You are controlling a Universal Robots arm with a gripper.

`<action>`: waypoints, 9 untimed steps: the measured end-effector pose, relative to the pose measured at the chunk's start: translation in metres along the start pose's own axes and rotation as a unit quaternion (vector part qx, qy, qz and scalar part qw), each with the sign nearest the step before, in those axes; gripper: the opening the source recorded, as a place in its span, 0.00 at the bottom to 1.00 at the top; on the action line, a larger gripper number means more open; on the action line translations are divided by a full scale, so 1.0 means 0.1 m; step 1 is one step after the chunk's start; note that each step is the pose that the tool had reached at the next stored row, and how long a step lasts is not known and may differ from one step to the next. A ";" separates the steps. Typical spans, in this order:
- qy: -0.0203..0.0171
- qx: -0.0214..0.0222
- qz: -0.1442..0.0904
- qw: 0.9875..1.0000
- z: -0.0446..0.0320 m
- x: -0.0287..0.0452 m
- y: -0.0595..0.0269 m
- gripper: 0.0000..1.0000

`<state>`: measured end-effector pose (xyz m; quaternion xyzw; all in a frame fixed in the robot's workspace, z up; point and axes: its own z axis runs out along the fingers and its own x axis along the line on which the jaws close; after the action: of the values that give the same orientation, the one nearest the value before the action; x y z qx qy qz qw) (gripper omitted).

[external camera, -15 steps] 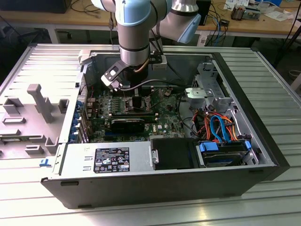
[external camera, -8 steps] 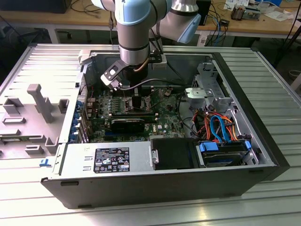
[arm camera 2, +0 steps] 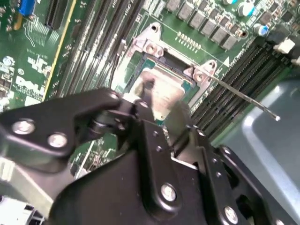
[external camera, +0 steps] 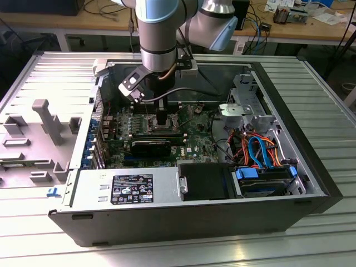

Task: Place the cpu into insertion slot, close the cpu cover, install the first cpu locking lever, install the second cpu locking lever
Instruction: 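Close the cpu cover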

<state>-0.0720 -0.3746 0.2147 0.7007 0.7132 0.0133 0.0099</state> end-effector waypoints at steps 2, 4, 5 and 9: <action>-0.002 0.006 -0.013 1.000 0.025 -0.001 0.019 0.29; -0.004 0.007 -0.034 0.999 0.041 0.000 0.018 0.17; -0.003 0.007 -0.043 0.999 0.045 -0.001 0.018 0.17; -0.004 0.008 -0.054 0.998 0.076 -0.008 0.022 0.11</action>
<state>-0.0695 -0.3753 0.2072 0.6609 0.7504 0.0040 0.0076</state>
